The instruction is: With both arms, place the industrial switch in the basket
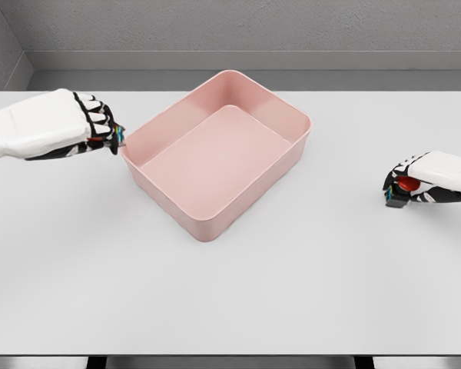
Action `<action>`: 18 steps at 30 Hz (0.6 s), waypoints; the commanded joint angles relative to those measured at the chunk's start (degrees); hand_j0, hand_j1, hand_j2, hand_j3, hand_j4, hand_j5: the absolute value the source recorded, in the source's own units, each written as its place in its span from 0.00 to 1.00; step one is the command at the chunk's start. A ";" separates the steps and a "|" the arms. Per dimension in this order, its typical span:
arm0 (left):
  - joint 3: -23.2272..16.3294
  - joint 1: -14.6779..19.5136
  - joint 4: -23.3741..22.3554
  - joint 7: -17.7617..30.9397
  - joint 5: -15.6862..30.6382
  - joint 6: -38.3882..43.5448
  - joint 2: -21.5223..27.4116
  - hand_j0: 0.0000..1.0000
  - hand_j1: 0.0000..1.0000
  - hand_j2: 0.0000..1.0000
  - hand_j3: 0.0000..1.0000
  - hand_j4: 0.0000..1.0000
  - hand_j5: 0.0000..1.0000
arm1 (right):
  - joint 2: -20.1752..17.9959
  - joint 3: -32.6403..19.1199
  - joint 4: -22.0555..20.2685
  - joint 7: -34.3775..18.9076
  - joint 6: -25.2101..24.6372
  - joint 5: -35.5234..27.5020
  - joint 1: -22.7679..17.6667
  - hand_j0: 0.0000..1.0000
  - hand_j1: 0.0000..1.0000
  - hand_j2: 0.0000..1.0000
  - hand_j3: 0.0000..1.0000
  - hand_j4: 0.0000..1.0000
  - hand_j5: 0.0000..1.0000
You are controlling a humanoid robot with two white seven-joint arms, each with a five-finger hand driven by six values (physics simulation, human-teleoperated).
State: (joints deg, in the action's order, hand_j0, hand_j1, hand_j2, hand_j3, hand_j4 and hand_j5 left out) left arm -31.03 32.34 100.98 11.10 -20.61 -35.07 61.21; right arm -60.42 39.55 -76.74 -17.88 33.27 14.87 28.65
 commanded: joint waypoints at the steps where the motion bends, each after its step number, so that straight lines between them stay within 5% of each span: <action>1: -0.26 0.00 0.00 -0.03 0.30 0.07 -1.88 0.41 0.41 0.41 0.41 0.41 0.41 | -0.05 -0.18 -0.26 0.03 -0.05 -0.36 0.00 0.56 0.56 0.56 0.56 0.56 0.56; 8: -0.70 0.88 0.00 0.50 -0.40 0.07 -6.54 0.41 0.41 0.41 0.41 0.41 0.41 | -0.05 -0.18 -0.96 0.03 0.04 -0.36 1.41 0.56 0.56 0.56 0.56 0.56 0.56; 10: -4.74 3.87 0.00 0.59 -0.49 0.07 -7.42 0.41 0.41 0.41 0.41 0.41 0.41 | -0.05 -0.26 -1.31 0.12 1.44 -0.45 1.76 0.53 0.53 0.53 0.53 0.53 0.53; 18: -9.05 8.18 -2.02 3.66 -1.89 0.07 -15.15 0.41 0.41 0.41 0.41 0.41 0.41 | -0.05 -0.26 -1.84 0.12 1.71 -0.54 3.34 0.53 0.53 0.53 0.53 0.53 0.53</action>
State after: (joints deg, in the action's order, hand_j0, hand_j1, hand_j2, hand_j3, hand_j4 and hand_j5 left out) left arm -38.46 40.52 99.94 13.76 -22.44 -35.07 48.30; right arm -60.39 39.34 -78.34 -17.78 34.95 14.71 31.99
